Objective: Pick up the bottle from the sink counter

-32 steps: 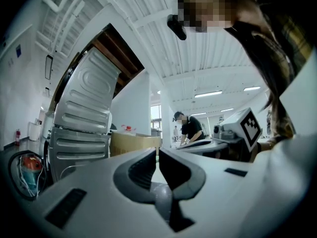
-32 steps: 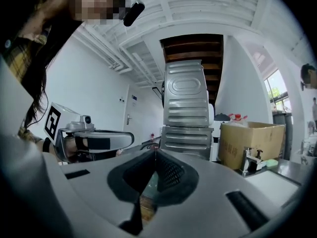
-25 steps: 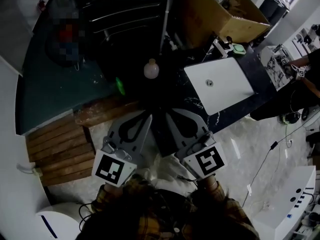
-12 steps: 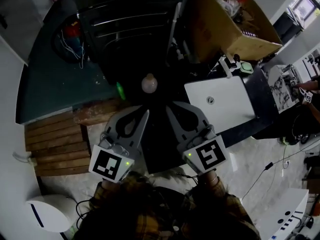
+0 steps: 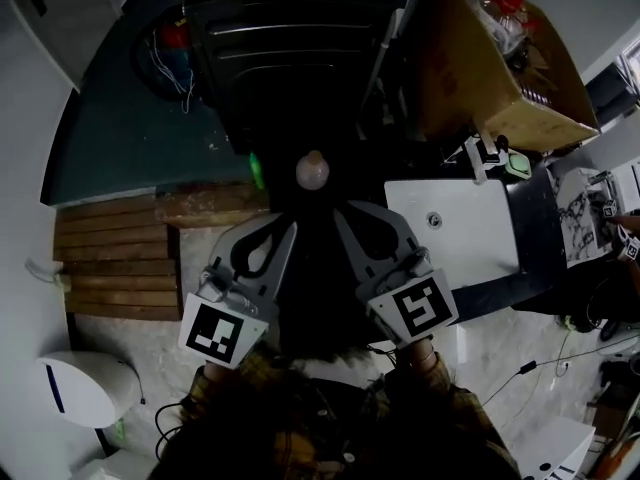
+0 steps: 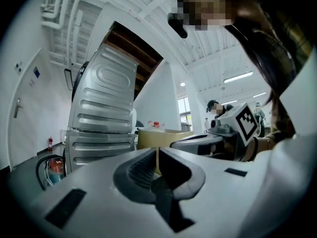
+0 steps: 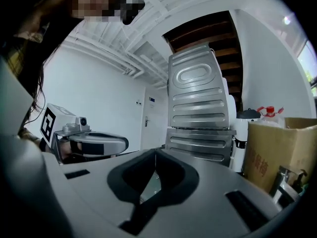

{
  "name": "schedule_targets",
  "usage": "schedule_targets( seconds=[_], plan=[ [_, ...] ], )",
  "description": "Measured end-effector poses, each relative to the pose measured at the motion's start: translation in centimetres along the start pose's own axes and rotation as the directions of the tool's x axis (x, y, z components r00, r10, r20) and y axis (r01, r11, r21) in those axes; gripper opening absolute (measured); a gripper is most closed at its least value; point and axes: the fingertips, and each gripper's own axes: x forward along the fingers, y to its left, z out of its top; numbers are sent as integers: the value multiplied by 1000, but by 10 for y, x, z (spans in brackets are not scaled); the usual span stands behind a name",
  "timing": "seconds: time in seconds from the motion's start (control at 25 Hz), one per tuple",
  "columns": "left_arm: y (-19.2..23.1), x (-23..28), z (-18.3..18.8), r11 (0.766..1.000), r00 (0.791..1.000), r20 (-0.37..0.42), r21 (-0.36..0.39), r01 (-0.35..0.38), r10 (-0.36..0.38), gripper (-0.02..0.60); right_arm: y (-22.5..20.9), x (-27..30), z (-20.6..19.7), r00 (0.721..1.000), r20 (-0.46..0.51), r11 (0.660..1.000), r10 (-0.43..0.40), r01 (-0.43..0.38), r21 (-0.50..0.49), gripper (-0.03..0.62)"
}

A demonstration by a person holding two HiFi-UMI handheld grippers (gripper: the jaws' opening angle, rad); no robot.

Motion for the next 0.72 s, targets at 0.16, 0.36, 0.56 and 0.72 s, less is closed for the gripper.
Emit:
schedule_targets(
  seconds=[0.16, 0.36, 0.56, 0.72],
  plan=[
    [6, -2, -3, 1000, 1000, -16, 0, -10, 10, 31, -5, 10, -9, 1000, -13, 1000, -2, 2, 27, 17],
    [26, -4, -8, 1000, 999, -34, -14, -9, 8, 31, -6, 26, -10, 999, 2, 998, -34, 34, 47, 17],
    [43, 4, -7, 1000, 1000, -15, -27, -1, 1, 31, -9, 38, -6, 999, -4, 999, -43, 43, 33, 17],
    [53, 11, -7, 999, 1000, -6, -28, 18, -18, 30, -17, 46, -7, 998, -7, 998, -69, 69, 11, 17]
  ],
)
